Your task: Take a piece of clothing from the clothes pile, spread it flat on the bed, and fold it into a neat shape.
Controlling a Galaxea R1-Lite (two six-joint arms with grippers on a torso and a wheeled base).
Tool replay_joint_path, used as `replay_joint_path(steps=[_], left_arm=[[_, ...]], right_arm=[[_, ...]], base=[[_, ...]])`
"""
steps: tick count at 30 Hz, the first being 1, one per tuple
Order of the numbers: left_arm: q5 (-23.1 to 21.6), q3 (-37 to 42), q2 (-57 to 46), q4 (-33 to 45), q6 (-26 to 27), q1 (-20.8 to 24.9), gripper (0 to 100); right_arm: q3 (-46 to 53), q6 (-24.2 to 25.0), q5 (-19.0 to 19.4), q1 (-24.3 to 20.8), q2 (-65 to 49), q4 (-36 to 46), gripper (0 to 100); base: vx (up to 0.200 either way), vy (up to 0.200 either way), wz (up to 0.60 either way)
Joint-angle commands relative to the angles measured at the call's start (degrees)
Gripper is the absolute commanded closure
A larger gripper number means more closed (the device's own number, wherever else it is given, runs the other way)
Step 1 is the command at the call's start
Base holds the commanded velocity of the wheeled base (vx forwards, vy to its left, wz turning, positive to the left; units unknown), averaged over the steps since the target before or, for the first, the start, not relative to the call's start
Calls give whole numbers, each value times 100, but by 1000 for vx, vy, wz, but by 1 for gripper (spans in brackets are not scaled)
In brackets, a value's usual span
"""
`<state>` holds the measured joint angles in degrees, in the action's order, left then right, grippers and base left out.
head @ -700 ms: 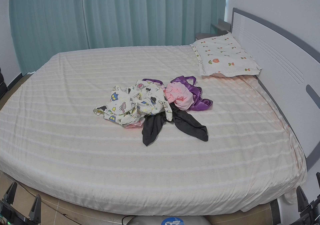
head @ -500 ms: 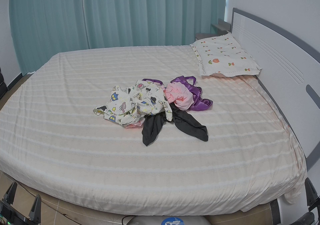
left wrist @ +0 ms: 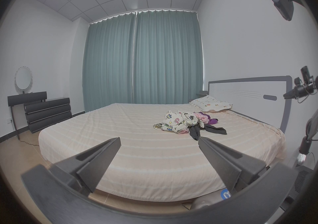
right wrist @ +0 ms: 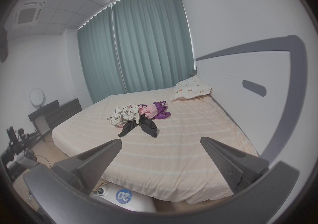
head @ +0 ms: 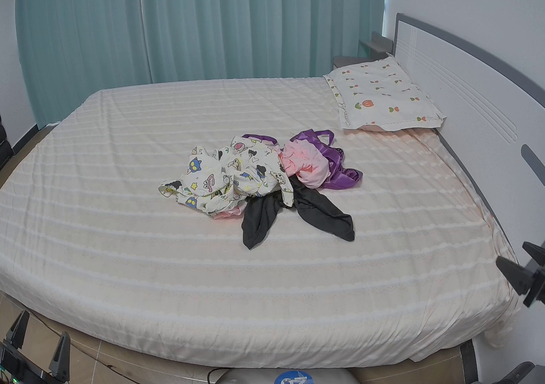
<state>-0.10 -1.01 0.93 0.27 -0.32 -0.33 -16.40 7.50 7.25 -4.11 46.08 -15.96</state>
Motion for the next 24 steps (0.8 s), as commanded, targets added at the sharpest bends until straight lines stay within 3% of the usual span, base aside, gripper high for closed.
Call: replay_joint_path(steps=[1,4,9,24], left_arm=[[1,92,-84,0,-3,-2,0],[1,92,-84,0,-3,-2,0],[1,92,-84,0,-3,-2,0],[1,92,-84,0,-3,-2,0]], right_arm=[[-1568,1140,-620,-767,6079,-3159,0],[-1902,1263,-717,-890,6545,-3203,0],[-2939,1940,-1024,-1206,7451,-3159,0],[-4513,2133,-1437,-1452,8971,-3080,0]], base=[[0,0,0],[0,0,0],[0,0,0],[0,0,0]])
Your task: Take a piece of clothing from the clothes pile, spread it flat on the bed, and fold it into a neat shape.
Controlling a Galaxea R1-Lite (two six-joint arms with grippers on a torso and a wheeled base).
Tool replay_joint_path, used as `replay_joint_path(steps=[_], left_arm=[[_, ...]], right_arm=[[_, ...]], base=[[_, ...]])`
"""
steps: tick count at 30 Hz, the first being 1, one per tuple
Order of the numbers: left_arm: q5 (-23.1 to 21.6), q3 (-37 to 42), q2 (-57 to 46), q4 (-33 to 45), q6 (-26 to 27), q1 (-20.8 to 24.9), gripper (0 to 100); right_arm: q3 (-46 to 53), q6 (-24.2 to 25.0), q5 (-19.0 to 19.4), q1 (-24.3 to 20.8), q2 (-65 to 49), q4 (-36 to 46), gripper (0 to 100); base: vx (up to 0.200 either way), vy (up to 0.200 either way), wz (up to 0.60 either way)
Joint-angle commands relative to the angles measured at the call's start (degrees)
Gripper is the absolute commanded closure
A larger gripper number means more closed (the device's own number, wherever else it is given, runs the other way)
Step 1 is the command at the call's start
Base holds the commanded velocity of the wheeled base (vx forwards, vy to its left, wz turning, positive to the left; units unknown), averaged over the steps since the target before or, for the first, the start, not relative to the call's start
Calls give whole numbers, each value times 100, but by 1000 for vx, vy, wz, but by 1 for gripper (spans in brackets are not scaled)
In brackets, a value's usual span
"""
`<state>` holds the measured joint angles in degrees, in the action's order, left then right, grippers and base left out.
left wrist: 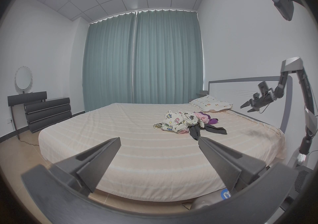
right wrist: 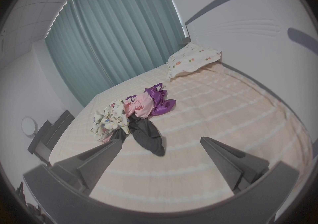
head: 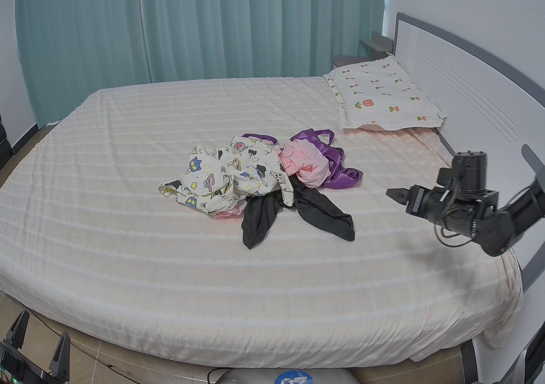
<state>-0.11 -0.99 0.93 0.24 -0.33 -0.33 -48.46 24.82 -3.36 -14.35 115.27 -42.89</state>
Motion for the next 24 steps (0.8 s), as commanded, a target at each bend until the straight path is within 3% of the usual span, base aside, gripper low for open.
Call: replay_joint_path(steps=[1,24], left_arm=[[2,90,-84,2,-2,-2,0],[2,90,-84,2,-11,-2,0]], right_arm=[[-1368,418,-375,-472,2122,-387,0],[-2906,761,-481,-613,3537,-264,0]], base=[[0,0,0],[0,0,0]])
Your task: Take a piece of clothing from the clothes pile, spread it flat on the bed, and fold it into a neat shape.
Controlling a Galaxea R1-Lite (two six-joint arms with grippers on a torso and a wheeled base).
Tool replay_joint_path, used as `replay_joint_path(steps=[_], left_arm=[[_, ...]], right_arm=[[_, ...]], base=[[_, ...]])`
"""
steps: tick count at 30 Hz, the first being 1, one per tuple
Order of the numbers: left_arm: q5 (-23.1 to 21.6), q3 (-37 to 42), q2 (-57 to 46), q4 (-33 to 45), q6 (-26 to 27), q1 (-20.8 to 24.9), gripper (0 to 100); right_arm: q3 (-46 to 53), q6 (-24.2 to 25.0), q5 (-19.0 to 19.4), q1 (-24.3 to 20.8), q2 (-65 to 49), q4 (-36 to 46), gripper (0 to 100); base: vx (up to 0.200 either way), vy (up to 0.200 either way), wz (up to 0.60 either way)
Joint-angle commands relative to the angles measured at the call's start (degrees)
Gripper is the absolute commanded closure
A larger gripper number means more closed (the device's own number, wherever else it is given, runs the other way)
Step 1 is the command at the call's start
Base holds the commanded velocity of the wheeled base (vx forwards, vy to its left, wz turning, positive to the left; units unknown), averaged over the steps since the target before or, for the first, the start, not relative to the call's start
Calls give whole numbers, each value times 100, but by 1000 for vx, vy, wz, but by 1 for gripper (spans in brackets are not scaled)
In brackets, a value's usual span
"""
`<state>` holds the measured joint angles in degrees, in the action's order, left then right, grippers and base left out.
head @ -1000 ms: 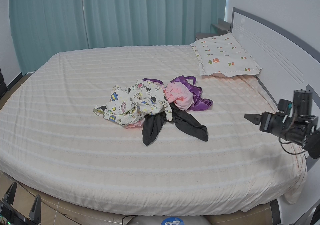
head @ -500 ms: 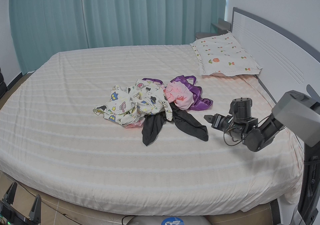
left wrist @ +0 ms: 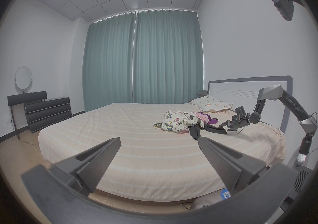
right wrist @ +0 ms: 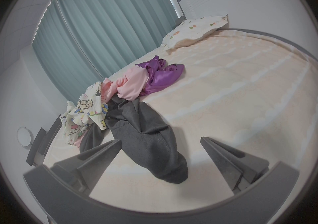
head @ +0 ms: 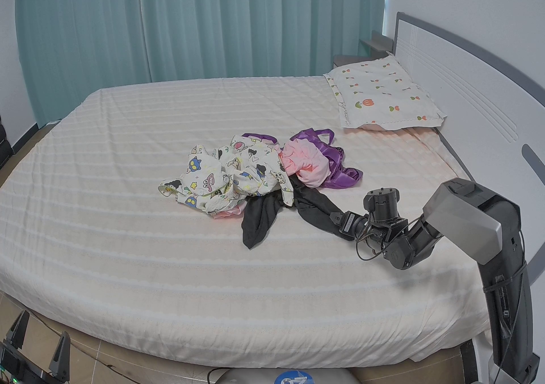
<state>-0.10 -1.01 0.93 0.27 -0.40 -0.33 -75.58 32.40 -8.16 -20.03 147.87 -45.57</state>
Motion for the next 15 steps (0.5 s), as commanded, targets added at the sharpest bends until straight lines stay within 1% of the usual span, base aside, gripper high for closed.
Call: replay_joint_path(steps=[1,5,6,9,12,14,15], left_arm=[[1,92,-84,0,-4,-2,0],[1,92,-84,0,-4,-2,0],[1,92,-84,0,-4,-2,0],[1,92,-84,0,5,-2,0],[10,92,-84,0,67,-2,0],[10,92,-75,0,75,-2,0],[19,92,-84,0,75,-2,0]], right_arm=[[-229,3,-2,-54,295,4,0],[-422,3,7,-54,453,4,0],[-449,3,7,-63,479,4,100],[-440,73,7,-63,479,-13,100],[-308,478,-2,-89,365,-40,100],[-247,565,-2,-89,295,-49,100],[96,811,7,-80,93,-110,100]], base=[[0,0,0],[0,0,0],[0,0,0],[0,0,0],[0,0,0],[0,0,0],[0,0,0]])
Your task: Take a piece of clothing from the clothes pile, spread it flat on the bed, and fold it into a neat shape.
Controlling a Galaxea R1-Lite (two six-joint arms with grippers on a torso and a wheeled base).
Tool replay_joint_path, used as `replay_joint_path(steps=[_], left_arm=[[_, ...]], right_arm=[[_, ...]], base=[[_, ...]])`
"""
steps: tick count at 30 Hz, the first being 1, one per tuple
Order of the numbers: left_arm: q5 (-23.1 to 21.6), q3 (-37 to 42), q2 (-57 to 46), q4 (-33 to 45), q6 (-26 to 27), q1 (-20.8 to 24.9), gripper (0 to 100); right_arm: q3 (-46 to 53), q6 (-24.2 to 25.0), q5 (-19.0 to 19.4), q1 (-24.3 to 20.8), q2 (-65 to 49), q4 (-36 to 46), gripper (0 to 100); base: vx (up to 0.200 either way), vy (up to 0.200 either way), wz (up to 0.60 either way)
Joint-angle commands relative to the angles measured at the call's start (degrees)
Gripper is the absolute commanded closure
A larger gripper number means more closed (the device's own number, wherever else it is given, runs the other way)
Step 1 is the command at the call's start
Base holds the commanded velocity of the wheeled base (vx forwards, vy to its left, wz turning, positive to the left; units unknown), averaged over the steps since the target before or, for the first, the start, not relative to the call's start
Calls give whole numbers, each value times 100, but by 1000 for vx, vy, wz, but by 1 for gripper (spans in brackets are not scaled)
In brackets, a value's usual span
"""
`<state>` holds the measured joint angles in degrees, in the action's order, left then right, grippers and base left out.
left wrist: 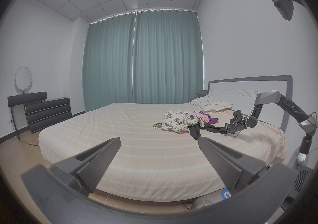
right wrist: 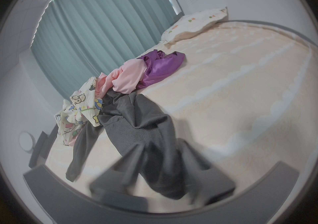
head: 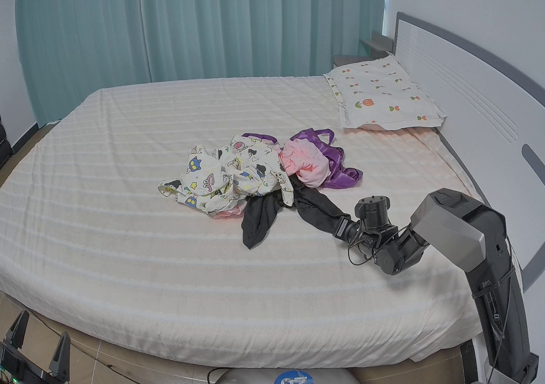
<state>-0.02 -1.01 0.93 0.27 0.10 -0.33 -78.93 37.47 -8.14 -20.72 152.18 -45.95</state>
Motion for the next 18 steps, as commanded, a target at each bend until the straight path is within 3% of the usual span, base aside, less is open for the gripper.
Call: replay_joint_path(steps=[1,4,7,14,18], left_arm=[[11,92,-84,0,25,-2,0],[2,92,-84,0,8,-11,0],[-15,92,-93,-9,96,-2,0],[-314,75,-93,-115,333,-2,0],[-358,-1340,707,-449,-440,-20,0]], right_arm=[[467,340,6,-19,-355,-81,100],[1038,928,23,-63,-689,-441,100],[1390,1218,41,-160,-839,-732,100],[1521,1359,58,-222,-997,-784,100],[1565,1368,67,-257,-979,-855,100]], base=[[0,0,0],[0,0,0],[0,0,0],[0,0,0],[0,0,0]])
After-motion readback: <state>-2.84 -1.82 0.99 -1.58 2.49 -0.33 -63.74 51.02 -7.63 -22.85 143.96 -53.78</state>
